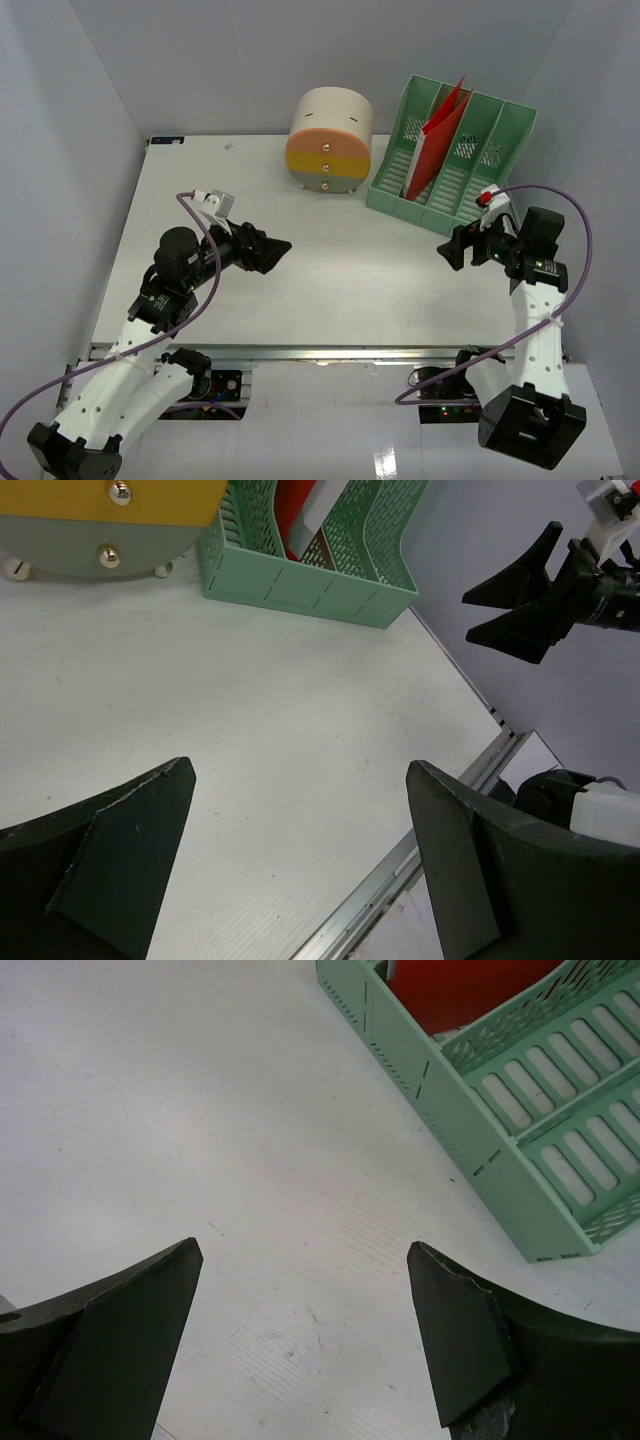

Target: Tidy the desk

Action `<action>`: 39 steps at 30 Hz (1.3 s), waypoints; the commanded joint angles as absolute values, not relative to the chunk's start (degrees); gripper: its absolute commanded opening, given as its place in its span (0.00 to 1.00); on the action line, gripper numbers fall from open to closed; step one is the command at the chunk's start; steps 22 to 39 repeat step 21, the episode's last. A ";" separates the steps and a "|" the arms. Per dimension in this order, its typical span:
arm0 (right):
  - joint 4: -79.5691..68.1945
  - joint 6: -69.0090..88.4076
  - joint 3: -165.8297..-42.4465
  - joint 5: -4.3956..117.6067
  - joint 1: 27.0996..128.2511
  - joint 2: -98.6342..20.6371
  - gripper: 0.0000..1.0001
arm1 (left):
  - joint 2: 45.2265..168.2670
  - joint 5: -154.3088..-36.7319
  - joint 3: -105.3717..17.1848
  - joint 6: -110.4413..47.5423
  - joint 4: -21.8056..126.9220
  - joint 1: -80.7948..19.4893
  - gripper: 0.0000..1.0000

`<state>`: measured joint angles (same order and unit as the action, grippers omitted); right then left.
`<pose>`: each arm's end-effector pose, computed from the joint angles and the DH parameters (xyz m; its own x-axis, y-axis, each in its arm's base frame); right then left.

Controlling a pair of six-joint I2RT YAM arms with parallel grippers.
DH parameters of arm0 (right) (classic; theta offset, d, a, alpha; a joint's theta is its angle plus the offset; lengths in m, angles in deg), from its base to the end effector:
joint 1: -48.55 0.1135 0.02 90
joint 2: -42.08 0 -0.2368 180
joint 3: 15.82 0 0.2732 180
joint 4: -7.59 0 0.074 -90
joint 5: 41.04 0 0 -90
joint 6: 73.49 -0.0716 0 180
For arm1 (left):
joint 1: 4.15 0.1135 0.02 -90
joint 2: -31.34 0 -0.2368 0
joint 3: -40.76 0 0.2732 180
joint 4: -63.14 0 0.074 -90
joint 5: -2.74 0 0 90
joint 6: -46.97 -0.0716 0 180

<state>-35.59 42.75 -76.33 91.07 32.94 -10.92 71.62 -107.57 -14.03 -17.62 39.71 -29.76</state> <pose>0.2553 -0.0215 0.2642 -0.3600 -0.2400 -0.9016 -0.5398 0.8417 -0.0085 0.2086 -0.1276 0.3132 -0.4329 -0.2387 -0.8692 0.5855 0.6588 -0.4725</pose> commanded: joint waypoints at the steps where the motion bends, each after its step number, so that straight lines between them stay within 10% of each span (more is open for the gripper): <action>1: -30.57 33.29 -71.90 87.20 32.64 -5.18 0.90 | 71.09 -109.05 -15.96 -19.81 38.43 -29.38 0.98; 39: -23.03 26.42 -64.11 74.69 32.73 7.74 0.90 | 62.28 -107.04 -8.05 -18.24 37.80 -29.46 0.98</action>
